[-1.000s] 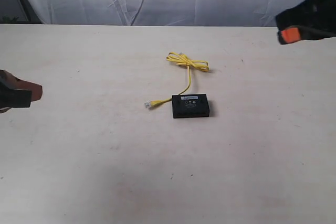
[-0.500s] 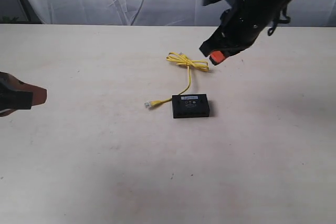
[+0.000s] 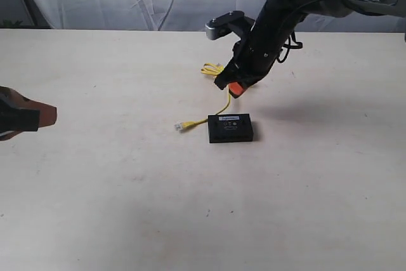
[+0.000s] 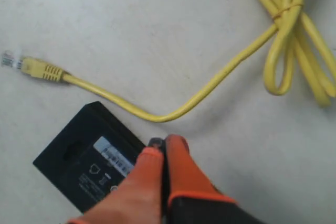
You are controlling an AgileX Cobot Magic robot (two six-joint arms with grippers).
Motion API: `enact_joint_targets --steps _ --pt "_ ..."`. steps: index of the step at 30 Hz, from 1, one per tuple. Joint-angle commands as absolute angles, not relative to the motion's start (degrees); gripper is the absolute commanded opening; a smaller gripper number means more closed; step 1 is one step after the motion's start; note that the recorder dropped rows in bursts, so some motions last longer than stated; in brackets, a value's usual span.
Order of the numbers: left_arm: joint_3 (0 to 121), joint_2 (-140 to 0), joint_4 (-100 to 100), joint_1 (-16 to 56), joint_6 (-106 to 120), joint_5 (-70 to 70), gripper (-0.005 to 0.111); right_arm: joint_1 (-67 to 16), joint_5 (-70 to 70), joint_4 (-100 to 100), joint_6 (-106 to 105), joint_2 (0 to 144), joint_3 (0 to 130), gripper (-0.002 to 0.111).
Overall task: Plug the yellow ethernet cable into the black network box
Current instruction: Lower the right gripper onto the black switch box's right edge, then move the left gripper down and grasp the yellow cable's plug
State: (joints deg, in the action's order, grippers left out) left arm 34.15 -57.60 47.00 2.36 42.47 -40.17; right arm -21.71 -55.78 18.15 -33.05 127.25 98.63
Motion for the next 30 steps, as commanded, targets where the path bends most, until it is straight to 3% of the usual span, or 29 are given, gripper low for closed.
enact_joint_targets --steps 1,14,30 --pt "34.5 -57.7 47.9 2.5 42.7 -40.4 0.000 -21.7 -54.9 17.2 -33.4 129.2 99.2 -0.001" --pt "34.5 -57.7 47.9 2.5 42.8 -40.3 0.000 -21.7 -55.3 17.0 -34.5 131.7 99.2 -0.001" --pt "34.5 -57.7 48.2 2.5 43.8 -40.3 0.000 -21.7 -65.6 13.3 -34.5 131.8 99.2 -0.001"
